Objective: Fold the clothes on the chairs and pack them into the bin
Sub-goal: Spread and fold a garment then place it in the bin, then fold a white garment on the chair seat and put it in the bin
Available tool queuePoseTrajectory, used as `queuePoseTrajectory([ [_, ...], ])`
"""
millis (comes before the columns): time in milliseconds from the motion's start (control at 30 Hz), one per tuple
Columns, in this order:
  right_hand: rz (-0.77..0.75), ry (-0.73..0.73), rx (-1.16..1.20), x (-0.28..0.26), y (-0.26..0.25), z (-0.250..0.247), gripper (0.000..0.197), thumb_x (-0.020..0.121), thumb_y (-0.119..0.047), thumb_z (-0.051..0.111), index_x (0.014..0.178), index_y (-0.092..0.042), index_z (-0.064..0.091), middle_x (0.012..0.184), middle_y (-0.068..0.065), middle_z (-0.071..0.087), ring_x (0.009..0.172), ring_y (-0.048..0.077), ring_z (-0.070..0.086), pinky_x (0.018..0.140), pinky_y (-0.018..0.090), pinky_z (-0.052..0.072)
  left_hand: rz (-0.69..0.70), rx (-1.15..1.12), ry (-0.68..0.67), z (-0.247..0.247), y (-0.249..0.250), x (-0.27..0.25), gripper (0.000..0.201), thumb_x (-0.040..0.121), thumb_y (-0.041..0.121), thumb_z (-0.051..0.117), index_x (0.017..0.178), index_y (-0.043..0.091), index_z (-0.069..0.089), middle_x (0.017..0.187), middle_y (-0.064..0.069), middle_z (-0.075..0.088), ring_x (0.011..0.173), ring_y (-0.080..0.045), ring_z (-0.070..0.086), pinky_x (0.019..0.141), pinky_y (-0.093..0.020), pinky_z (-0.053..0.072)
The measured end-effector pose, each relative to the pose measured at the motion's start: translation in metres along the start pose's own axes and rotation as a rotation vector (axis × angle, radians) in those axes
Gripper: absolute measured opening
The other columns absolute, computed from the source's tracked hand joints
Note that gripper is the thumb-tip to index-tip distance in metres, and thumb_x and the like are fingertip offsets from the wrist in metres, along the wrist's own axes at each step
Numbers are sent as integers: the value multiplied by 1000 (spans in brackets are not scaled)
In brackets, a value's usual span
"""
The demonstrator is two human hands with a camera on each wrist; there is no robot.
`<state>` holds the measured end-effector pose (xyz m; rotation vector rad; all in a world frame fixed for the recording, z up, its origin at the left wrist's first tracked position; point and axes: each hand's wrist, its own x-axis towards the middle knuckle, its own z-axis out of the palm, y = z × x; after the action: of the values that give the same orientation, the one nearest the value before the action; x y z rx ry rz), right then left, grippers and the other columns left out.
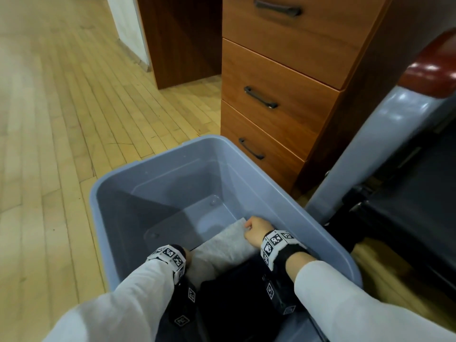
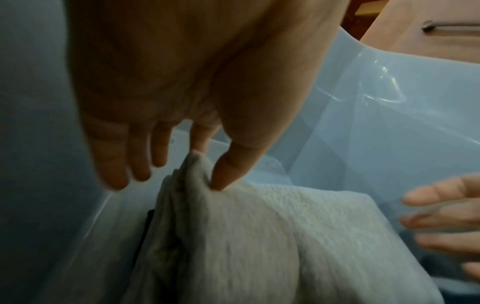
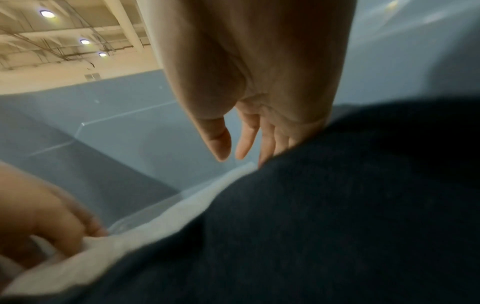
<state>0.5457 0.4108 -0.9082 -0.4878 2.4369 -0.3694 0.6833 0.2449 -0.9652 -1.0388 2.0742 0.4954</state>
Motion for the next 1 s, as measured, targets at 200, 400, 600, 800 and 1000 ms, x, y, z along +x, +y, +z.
queuePoseTrajectory([
  [200, -139, 18, 176, -27, -15, -43, 19, 89, -17, 55, 100, -30, 64, 116, 0, 65, 109, 23, 60, 96, 30, 46, -42, -465, 257, -36, 18, -40, 45, 91, 29, 50, 126, 1, 55, 132, -19, 54, 121, -33, 52, 101, -35, 43],
  [400, -250, 61, 446, -97, -25, -110, 21, 88, -7, 56, 76, -24, 61, 75, -1, 65, 62, 7, 61, 54, 15, 47, 177, -873, 425, -90, 65, -129, 26, 88, 18, 51, 97, -1, 67, 94, -23, 66, 92, -36, 63, 78, -33, 47],
  [600, -294, 277, 607, -197, 13, -191, 20, 92, -2, 50, 86, -13, 65, 76, 1, 65, 62, 9, 60, 54, 16, 46, 483, -1068, 462, -121, 150, -236, 22, 70, 33, 52, 59, 14, 54, 68, -11, 63, 69, -30, 60, 72, -37, 52],
  [800, -194, 618, 736, -296, 124, -266, 23, 89, -10, 54, 72, -23, 63, 77, 0, 68, 63, 9, 62, 56, 21, 47, 822, -1068, 306, -91, 272, -361, 21, 85, 23, 53, 71, 10, 60, 75, -12, 64, 63, -25, 60, 63, -31, 51],
  [1000, 54, 878, 835, -379, 276, -287, 19, 89, -14, 53, 75, -22, 63, 79, -1, 68, 72, 12, 65, 64, 24, 51, 988, -948, 35, -1, 388, -449, 19, 87, 24, 50, 78, 11, 60, 62, -1, 55, 53, -16, 52, 54, -25, 44],
])
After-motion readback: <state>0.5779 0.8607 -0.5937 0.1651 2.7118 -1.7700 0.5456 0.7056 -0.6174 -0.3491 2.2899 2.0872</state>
